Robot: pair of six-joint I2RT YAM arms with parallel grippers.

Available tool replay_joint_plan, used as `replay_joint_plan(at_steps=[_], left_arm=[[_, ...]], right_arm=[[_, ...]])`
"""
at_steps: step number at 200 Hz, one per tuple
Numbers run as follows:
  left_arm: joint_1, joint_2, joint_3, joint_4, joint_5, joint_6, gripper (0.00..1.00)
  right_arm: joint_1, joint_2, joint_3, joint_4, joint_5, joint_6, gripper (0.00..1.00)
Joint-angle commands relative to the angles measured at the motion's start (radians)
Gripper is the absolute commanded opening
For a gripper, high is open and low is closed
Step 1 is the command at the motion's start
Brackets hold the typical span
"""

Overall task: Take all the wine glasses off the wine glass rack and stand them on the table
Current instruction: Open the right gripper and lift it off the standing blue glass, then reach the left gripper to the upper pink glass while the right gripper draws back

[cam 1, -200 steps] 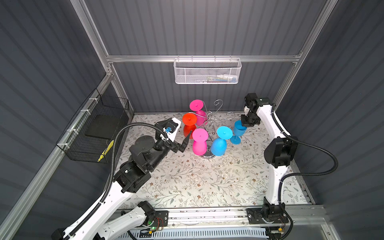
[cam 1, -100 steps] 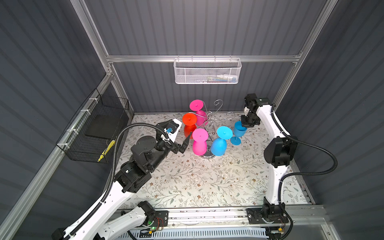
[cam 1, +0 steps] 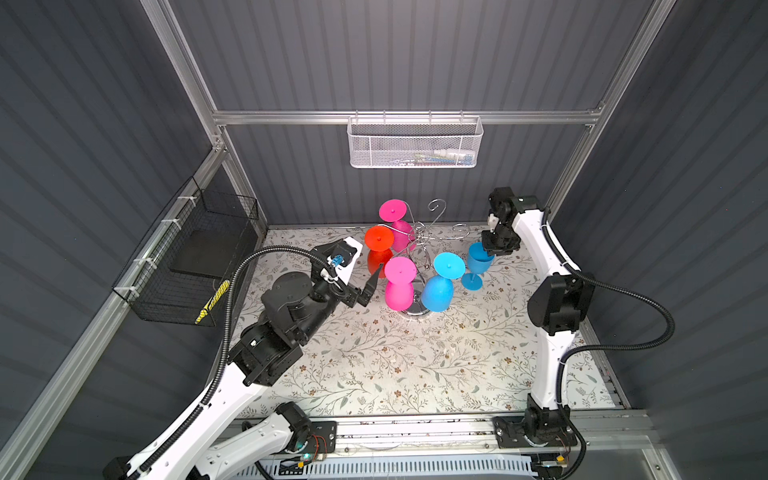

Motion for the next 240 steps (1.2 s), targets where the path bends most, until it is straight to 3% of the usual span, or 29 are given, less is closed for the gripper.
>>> replay_joint_plan(at_steps=[1,86,100,105,108,177,203,240], left_arm=[[-0.005,-0.006,0.005,0.0,-0.014,-0.016,1.0],[-0.005,0.018,0.009,0.034,-0.049,-0.058,1.0],[-0.005,0.022,0.018,0.026,-0.051,-0.07,1.0],[-0.005,0.025,0.02,0.024,-0.056,-0.077,1.0],[-0.004,0.026,0.022,0.025,-0.061,-0.08,1.0],[-0.005,0.039,0.065,0.077,-0.143,-0.146,1.0],[-0.005,0.077,0.119,0.063,-0.128,-0.113,1.0],[0.007,0.171,0.23,0.019,-0.199,-0.043,1.0]], right_arm=[[-0.004,-0.031,0.02,-0.016,-0.006,-0.001,0.36],[-0.007,-0.093,0.019,-0.004,-0.026,0.003,0.59],[-0.007,-0.115,0.018,0.003,-0.045,0.011,0.75],[-0.009,-0.124,0.018,0.007,-0.052,0.013,0.95],[-0.008,-0.13,0.019,0.009,-0.056,0.016,0.99],[-0.011,-0.346,-0.062,0.111,-0.135,0.052,0.99],[-0.011,-0.554,-0.309,0.334,-0.195,0.072,0.99],[-0.014,-0.878,-0.688,0.672,-0.268,0.151,0.99]])
